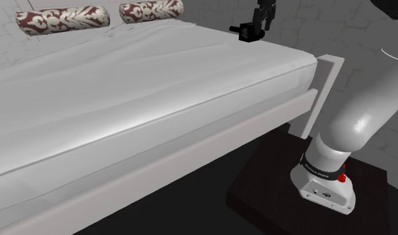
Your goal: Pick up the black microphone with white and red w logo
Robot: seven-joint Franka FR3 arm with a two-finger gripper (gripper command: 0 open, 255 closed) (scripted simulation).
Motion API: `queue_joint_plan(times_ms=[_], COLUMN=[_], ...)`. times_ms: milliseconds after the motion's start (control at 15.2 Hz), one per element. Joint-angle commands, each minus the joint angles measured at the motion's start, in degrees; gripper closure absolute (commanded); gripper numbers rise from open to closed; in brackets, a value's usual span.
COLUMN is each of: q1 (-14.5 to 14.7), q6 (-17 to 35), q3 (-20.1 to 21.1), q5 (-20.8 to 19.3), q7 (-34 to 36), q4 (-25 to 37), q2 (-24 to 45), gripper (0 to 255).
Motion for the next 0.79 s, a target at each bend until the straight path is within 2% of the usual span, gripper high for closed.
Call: queue_joint_plan(times_ms=[0, 264, 330, 726], q1=[-0.75, -4.09, -4.71, -4.04], q6=[-1.16, -4.57, -5.06, 0.34], q3=[-2.43, -6.67, -6.93, -6.38], q5=[2.06, 8.23, 8.98, 7.70], q7=[-3.47, -10.42, -11.11, -10.29], q4=[5.52, 18.27, 19.77, 12.49], q2=[4.89, 16.27, 17.54, 15.30], gripper=[0, 0, 0, 0])
